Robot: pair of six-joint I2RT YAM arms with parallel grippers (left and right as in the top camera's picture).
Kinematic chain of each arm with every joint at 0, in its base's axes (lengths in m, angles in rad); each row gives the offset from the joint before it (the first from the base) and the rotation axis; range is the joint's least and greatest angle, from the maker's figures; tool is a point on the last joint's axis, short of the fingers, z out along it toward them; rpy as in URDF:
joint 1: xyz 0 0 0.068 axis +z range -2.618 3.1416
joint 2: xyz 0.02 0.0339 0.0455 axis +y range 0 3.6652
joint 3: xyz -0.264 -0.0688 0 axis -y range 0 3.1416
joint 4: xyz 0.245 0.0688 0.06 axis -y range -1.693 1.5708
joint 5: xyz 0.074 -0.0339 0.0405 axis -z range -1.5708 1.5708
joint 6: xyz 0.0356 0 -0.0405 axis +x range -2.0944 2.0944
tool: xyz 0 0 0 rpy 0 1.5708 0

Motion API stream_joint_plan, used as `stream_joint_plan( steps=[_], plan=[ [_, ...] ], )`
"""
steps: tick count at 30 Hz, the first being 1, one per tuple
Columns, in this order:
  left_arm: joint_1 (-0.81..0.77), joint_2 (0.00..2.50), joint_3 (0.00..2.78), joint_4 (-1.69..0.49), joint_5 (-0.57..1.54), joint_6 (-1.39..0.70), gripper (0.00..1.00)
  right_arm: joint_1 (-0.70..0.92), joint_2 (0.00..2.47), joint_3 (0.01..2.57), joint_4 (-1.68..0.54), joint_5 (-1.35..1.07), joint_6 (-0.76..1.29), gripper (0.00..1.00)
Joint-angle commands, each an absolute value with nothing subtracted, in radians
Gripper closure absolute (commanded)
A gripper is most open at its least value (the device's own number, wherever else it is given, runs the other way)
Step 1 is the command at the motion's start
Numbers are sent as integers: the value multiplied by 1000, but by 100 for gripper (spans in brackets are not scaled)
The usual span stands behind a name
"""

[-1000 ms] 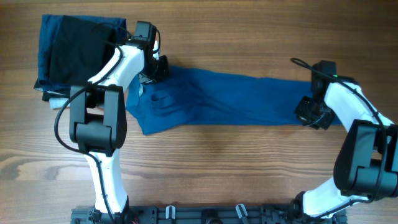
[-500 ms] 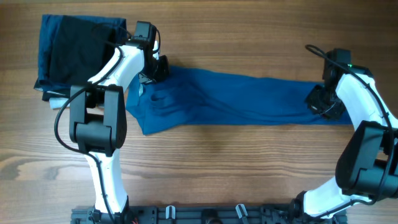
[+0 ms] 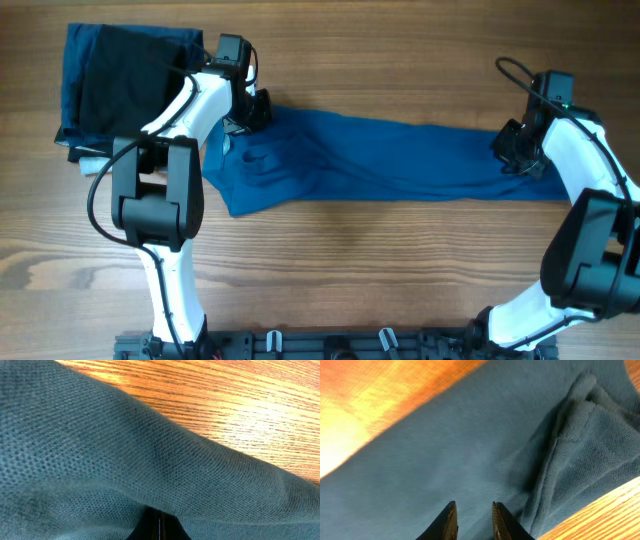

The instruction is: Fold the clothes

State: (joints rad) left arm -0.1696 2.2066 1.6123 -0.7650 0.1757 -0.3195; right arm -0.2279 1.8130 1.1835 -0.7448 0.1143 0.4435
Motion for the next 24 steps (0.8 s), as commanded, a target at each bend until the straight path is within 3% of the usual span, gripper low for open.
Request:
stream_joint_plan(
  steps=[1, 16, 24],
  plan=[
    [-131, 2291, 1578, -771, 24, -299, 96, -231, 1871, 1142, -726, 252, 450, 76],
    [-131, 2291, 1578, -777, -2, -295, 96, -484, 1878, 1150, -770, 257, 444, 76],
    [-131, 2291, 1578, -778, -2, -295, 96, -517, 1842, 1302, -760, 12, 223, 67]
  ],
)
